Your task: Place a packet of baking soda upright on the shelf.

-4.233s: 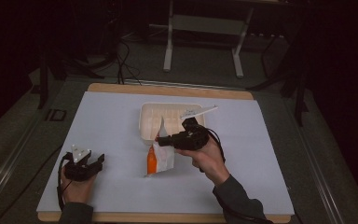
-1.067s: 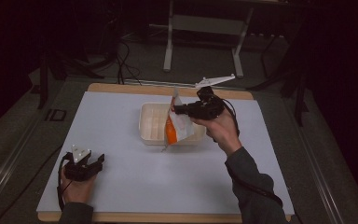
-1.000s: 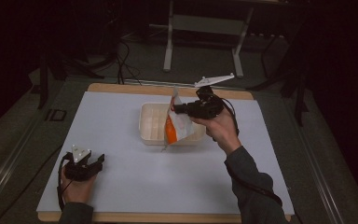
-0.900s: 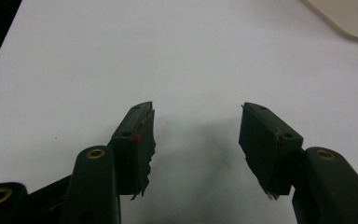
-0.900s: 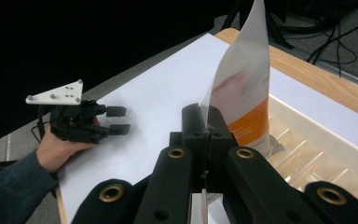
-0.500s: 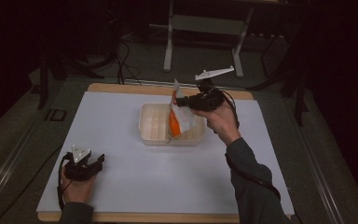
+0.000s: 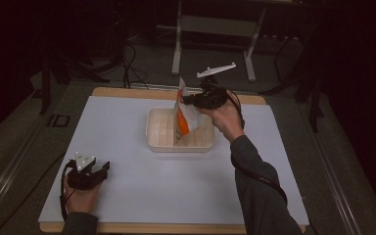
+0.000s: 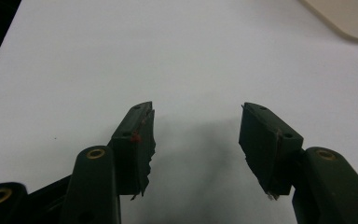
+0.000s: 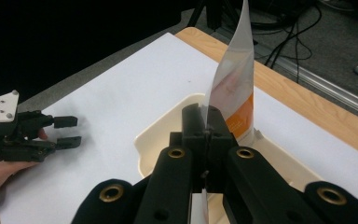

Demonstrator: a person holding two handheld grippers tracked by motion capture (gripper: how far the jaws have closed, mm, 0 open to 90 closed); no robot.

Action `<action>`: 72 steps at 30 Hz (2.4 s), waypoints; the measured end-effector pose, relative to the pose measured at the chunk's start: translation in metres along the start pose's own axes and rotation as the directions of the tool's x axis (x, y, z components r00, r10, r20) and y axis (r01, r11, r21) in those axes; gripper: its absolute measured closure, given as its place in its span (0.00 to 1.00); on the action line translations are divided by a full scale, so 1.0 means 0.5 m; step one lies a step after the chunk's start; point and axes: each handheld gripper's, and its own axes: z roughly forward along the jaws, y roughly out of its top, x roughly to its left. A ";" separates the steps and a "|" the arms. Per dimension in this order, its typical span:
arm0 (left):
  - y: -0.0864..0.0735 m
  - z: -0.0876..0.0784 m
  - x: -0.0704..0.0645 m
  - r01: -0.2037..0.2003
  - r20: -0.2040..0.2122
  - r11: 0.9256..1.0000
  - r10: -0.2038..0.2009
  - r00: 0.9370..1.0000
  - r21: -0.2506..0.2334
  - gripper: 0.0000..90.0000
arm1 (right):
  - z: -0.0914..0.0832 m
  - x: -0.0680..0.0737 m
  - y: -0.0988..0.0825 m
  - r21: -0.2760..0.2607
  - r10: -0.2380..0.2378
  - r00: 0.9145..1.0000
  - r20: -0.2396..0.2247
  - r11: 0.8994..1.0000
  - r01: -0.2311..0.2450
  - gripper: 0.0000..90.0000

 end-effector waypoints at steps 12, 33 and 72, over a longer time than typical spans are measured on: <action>0.000 0.001 -0.001 -0.004 -0.006 1.000 0.004 1.000 0.004 0.50 | 0.022 0.004 -0.023 0.038 0.046 0.998 0.038 0.998 -0.048 1.00; 0.000 0.001 -0.001 -0.002 -0.003 1.000 0.002 1.000 0.001 0.50 | 0.046 -0.009 -0.038 0.035 0.164 0.978 0.130 0.985 -0.170 0.74; -0.002 -0.003 -0.001 0.012 -0.028 1.000 -0.012 1.000 -0.019 0.48 | -0.003 0.048 -0.286 0.046 0.062 0.983 0.174 0.996 -0.071 0.45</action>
